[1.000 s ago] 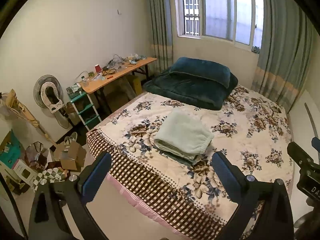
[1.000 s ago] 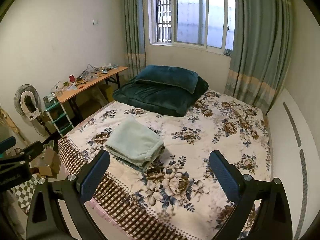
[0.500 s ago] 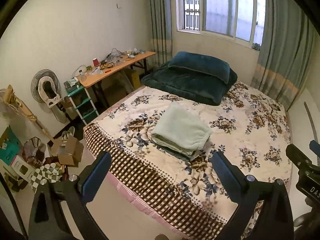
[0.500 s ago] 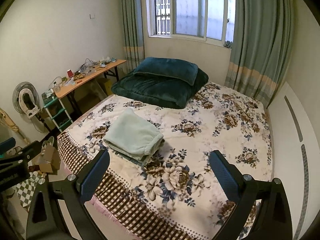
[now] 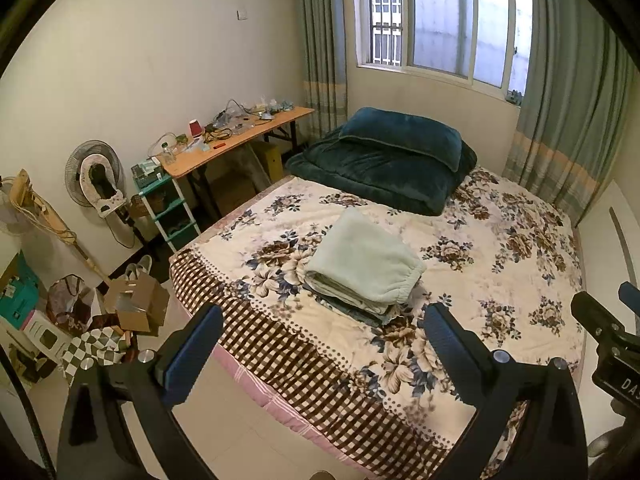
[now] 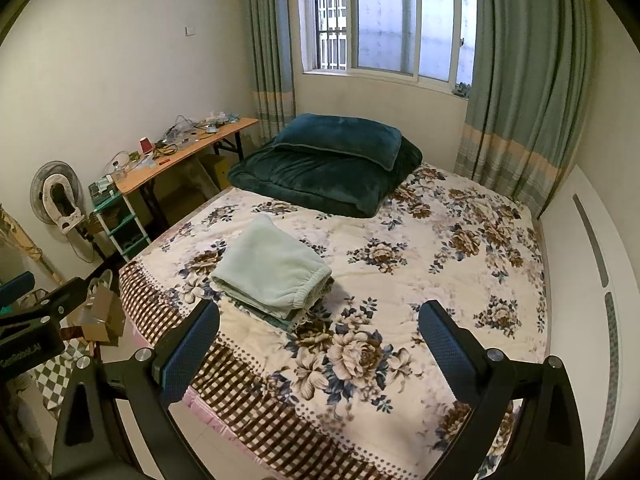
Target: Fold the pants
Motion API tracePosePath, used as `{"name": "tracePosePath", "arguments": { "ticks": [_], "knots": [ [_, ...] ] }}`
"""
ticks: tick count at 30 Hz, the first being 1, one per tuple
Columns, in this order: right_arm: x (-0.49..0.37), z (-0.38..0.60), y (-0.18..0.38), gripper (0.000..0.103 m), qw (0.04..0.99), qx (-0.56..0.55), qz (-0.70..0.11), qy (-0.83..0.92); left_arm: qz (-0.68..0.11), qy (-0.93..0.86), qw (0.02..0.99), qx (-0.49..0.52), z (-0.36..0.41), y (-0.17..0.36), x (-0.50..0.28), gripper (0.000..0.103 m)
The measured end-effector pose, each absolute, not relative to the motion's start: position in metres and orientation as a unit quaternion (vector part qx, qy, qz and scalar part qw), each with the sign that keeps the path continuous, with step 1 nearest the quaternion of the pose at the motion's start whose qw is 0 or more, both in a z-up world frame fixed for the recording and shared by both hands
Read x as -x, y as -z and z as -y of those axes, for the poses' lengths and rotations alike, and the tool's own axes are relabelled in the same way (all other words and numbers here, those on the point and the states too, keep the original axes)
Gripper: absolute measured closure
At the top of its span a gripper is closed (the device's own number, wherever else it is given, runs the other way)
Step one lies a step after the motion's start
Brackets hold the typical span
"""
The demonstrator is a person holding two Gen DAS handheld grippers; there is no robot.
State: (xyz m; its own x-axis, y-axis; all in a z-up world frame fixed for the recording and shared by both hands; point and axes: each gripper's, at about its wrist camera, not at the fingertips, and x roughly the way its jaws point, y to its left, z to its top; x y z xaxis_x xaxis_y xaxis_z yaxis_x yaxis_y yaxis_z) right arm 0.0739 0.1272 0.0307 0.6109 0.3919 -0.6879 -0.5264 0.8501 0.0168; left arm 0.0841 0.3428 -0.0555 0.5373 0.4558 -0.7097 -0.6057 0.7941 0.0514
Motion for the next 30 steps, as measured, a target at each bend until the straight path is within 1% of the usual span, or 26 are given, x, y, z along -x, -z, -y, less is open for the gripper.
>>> {"name": "tracePosePath", "arguments": {
  "ticks": [30],
  "knots": [
    [-0.079, -0.128, -0.032, 0.001, 0.889, 0.098, -0.357, -0.269, -0.362, -0.307, 0.875, 0.098, -0.328, 0.052, -0.081, 0.0]
  ]
}}
